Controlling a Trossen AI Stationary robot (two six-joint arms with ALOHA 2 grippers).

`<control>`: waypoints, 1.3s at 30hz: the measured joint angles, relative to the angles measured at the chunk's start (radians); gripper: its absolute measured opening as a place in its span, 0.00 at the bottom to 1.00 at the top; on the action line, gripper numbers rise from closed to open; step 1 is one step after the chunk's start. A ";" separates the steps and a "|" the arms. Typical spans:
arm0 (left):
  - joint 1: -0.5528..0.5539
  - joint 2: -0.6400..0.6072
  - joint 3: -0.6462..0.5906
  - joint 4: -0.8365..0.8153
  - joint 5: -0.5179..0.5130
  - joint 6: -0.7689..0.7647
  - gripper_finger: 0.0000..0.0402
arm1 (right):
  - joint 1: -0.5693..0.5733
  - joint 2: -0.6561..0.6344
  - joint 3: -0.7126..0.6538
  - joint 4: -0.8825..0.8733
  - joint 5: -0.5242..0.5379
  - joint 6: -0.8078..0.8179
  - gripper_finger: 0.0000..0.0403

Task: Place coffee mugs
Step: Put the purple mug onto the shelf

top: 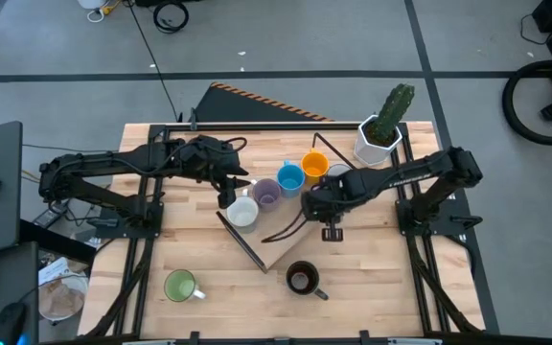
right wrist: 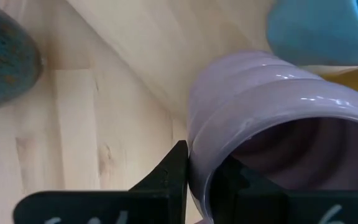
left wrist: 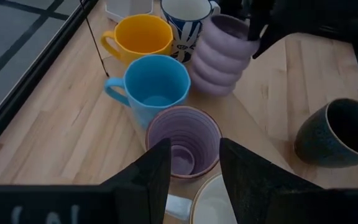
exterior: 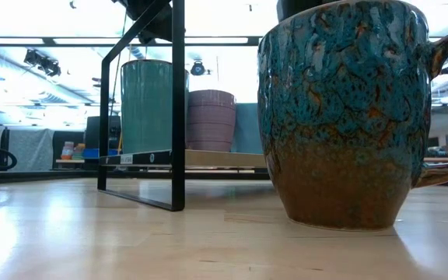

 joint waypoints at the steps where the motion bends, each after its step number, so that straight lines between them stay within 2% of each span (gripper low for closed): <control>1: 0.000 0.000 0.000 0.000 0.000 -0.002 0.36 | -0.006 0.000 0.000 0.004 -0.007 -0.004 0.12; 21: -0.036 0.000 0.000 -0.001 0.000 -0.045 0.36 | -0.062 0.000 -0.037 0.048 -0.090 -0.073 0.12; 29: -0.039 0.000 0.000 0.000 0.000 -0.044 0.36 | -0.066 0.000 -0.048 0.065 -0.074 -0.081 0.12; 39: -0.038 0.000 0.000 0.000 0.000 -0.044 0.36 | -0.067 0.000 -0.048 0.087 -0.044 -0.090 0.19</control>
